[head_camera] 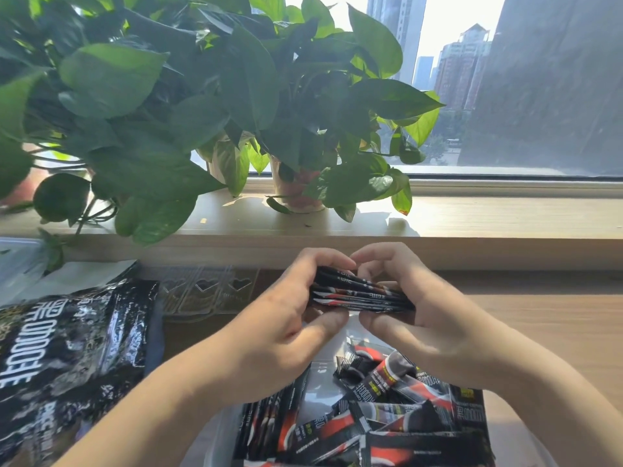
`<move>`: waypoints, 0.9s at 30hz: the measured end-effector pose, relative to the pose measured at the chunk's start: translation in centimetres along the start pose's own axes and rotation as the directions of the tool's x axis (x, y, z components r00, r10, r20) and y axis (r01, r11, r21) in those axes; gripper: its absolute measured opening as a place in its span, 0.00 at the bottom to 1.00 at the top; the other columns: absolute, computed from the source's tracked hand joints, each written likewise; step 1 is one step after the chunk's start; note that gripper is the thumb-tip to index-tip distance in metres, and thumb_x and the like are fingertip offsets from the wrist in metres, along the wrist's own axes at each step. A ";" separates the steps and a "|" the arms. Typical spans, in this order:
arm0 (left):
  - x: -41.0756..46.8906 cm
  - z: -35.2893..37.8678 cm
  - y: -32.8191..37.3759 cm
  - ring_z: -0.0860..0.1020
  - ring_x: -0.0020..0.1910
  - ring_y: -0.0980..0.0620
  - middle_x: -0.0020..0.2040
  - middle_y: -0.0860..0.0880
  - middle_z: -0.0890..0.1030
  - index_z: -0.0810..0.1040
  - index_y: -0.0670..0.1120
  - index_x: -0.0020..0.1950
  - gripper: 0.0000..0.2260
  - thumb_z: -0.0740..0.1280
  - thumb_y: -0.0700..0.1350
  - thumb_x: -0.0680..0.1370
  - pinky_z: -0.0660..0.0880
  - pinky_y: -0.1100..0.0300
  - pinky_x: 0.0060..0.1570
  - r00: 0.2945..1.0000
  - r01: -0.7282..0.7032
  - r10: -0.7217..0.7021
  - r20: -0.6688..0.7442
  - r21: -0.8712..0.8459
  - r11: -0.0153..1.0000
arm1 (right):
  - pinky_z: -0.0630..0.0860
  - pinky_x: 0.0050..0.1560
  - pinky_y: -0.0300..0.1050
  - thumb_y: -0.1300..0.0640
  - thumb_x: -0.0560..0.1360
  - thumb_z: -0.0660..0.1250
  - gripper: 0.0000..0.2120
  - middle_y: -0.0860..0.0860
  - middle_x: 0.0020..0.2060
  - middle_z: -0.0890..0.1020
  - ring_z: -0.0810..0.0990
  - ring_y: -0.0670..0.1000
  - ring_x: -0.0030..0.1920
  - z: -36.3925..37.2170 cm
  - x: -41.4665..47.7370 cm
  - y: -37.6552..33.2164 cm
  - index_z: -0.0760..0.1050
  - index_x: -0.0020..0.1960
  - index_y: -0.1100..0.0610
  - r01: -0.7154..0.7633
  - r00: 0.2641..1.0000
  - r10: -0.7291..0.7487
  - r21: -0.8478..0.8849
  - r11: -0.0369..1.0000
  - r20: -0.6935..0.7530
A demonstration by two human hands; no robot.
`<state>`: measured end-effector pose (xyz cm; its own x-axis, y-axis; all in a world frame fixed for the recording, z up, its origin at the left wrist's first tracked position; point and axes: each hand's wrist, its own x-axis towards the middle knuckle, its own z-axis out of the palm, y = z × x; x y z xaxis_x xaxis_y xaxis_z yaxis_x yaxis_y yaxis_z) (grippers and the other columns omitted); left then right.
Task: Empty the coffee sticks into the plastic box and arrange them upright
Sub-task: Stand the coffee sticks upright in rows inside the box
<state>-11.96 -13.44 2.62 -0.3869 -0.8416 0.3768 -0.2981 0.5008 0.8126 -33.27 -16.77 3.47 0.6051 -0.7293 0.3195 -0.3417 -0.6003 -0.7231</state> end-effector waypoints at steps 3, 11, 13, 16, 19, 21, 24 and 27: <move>0.0 0.0 0.0 0.76 0.45 0.60 0.47 0.60 0.79 0.70 0.59 0.60 0.15 0.65 0.42 0.79 0.74 0.65 0.49 1.000 -0.007 0.007 -0.012 -0.025 1.000 | 0.77 0.30 0.55 0.64 0.77 0.66 0.17 0.45 0.40 0.78 0.73 0.59 0.29 -0.2 -0.2 0.0 0.66 0.58 0.45 -0.046 0.999 0.046 0.091 0.995 -0.002; 0.2 -0.2 -0.4 0.77 0.39 0.58 0.41 0.56 0.80 0.77 0.54 0.54 0.10 0.68 0.41 0.77 0.74 0.67 0.43 0.989 -0.059 0.042 -0.143 -0.116 0.991 | 0.82 0.44 0.48 0.63 0.69 0.77 0.14 0.48 0.44 0.83 0.84 0.53 0.44 -0.3 0.5 0.4 0.80 0.53 0.55 0.210 0.946 -0.212 -0.036 0.977 -0.245; 0.2 -0.2 -0.4 0.78 0.40 0.56 0.42 0.54 0.81 0.78 0.53 0.55 0.10 0.69 0.40 0.76 0.75 0.66 0.44 0.988 -0.065 0.047 -0.145 -0.121 0.991 | 0.82 0.42 0.48 0.62 0.68 0.79 0.14 0.46 0.45 0.84 0.84 0.51 0.45 -0.5 0.5 0.3 0.83 0.52 0.57 0.245 0.918 -0.282 -0.161 0.956 -0.278; 0.2 -0.2 -0.5 0.80 0.41 0.55 0.42 0.50 0.82 0.79 0.50 0.56 0.10 0.71 0.40 0.76 0.76 0.66 0.45 0.985 -0.072 0.052 -0.166 -0.122 0.990 | 0.82 0.42 0.47 0.60 0.67 0.79 0.12 0.46 0.44 0.85 0.85 0.49 0.44 -0.5 0.5 0.2 0.85 0.50 0.59 0.274 0.887 -0.351 -0.271 0.923 -0.298; 0.1 -0.2 -0.4 0.84 0.44 0.54 0.43 0.52 0.85 0.80 0.51 0.55 0.11 0.72 0.41 0.75 0.77 0.67 0.46 0.981 -0.076 0.055 -0.187 -0.105 0.992 | 0.81 0.41 0.47 0.61 0.67 0.79 0.10 0.48 0.42 0.85 0.84 0.49 0.41 -0.5 0.5 0.3 0.85 0.48 0.60 0.281 0.884 -0.366 -0.293 0.914 -0.292; 0.1 -0.2 -0.3 0.84 0.43 0.56 0.43 0.55 0.86 0.81 0.50 0.55 0.12 0.72 0.39 0.73 0.77 0.69 0.45 0.977 -0.080 0.064 -0.202 -0.075 0.994 | 0.81 0.40 0.47 0.61 0.67 0.78 0.10 0.48 0.42 0.85 0.84 0.49 0.41 -0.7 0.5 0.2 0.85 0.48 0.60 0.274 0.891 -0.356 -0.291 0.917 -0.281; 0.2 -0.4 -0.2 0.85 0.42 0.55 0.43 0.54 0.87 0.82 0.49 0.54 0.13 0.73 0.35 0.73 0.78 0.69 0.45 0.973 -0.088 0.080 -0.219 -0.027 0.996 | 0.81 0.42 0.46 0.59 0.67 0.78 0.11 0.47 0.43 0.85 0.83 0.48 0.43 -1.0 0.6 -0.4 0.85 0.48 0.58 0.256 0.904 -0.358 -0.376 0.890 -0.232; 0.3 -0.7 -0.4 0.85 0.42 0.54 0.44 0.52 0.87 0.82 0.49 0.54 0.14 0.73 0.34 0.73 0.79 0.67 0.48 0.972 -0.093 0.088 -0.220 -0.013 0.996 | 0.81 0.43 0.49 0.54 0.68 0.75 0.10 0.48 0.43 0.83 0.81 0.50 0.44 -1.2 0.7 -1.7 0.85 0.47 0.56 0.203 0.930 -0.332 -0.537 0.819 -0.154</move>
<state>-11.38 -14.06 2.73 -0.2098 -0.8183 0.5352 -0.2497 0.5740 0.7798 -33.15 -16.73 5.67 0.5658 -0.5296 0.6320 -0.5430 -0.8161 -0.1979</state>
